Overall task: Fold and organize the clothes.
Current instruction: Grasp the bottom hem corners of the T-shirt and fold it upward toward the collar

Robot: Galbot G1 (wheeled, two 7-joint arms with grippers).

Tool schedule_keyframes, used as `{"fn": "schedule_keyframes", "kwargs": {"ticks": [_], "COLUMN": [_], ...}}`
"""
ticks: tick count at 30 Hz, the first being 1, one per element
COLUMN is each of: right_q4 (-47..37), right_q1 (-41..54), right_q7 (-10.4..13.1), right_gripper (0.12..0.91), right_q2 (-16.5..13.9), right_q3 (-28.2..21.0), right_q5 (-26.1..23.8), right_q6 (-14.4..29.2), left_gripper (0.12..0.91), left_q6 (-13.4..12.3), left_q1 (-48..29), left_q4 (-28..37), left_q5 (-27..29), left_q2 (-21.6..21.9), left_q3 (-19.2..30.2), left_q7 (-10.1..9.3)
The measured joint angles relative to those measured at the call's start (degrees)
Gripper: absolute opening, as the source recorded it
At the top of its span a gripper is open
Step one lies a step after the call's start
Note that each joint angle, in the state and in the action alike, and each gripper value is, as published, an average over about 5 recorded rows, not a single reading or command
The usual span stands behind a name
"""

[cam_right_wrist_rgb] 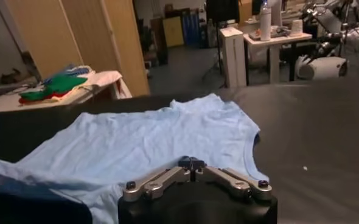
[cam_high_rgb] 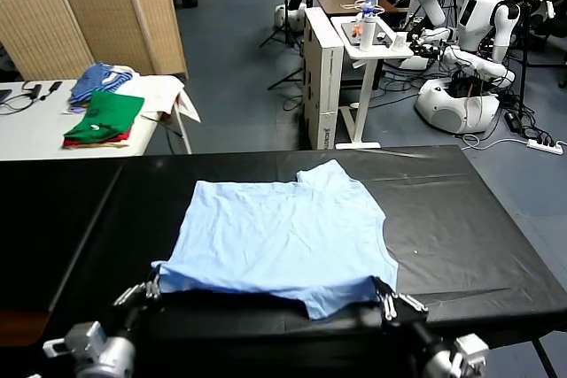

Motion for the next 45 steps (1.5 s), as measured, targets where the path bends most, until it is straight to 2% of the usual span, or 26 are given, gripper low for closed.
{"fn": "schedule_keyframes", "kwargs": {"ticks": [12,20,25,28,31,34,39,42,45], "right_q4": [-8.4,-10.2,-9.4,-7.7,-5.3,-2.7,0.7,1.7,2.3], "right_q1": [11.3,12.7,12.2,10.9,8.6,5.2,-1.1,-3.8,-5.5], "right_q7": [0.4,0.4,0.1,-0.5,-0.9,-1.3,-1.8,-1.8,-1.8], "right_gripper": [0.139,0.139,0.143,0.231,0.411,0.582,0.846,0.899,0.906], "right_q2": [-0.7,0.0,0.2,-0.4,-1.2,-2.0,-2.6,-2.7,-2.8], "right_q3": [-6.9,-8.3,-7.7,-6.6,-5.0,-2.9,0.3,1.6,2.4], "right_q5": [-2.3,-2.9,-2.7,-2.3,-2.1,-2.3,-2.6,-2.6,-2.6], "right_q6": [-2.1,-2.4,-4.9,-6.5,-7.4,-7.8,-7.9,-7.9,-7.8], "left_gripper": [0.146,0.146,0.146,0.146,0.172,0.305,0.628,0.799,0.889], "left_q6": [-0.2,-0.3,-0.5,-0.6,-0.4,-0.2,1.2,2.6,4.4], "left_q1": [-7.0,-9.9,-11.2,-11.8,-11.9,-11.6,-9.9,-8.6,-7.2], "left_q4": [6.9,10.9,12.8,13.6,14.1,13.9,12.2,10.7,9.1], "left_q5": [2.6,2.6,2.5,2.6,2.9,3.1,2.6,1.1,-1.4], "left_q2": [1.5,4.2,5.3,5.4,5.3,5.0,4.7,4.6,4.9], "left_q3": [3.2,4.3,4.7,4.9,4.9,4.7,4.1,3.7,3.4], "left_q7": [1.97,2.37,2.48,2.82,3.31,3.4,2.34,1.35,0.54]}}
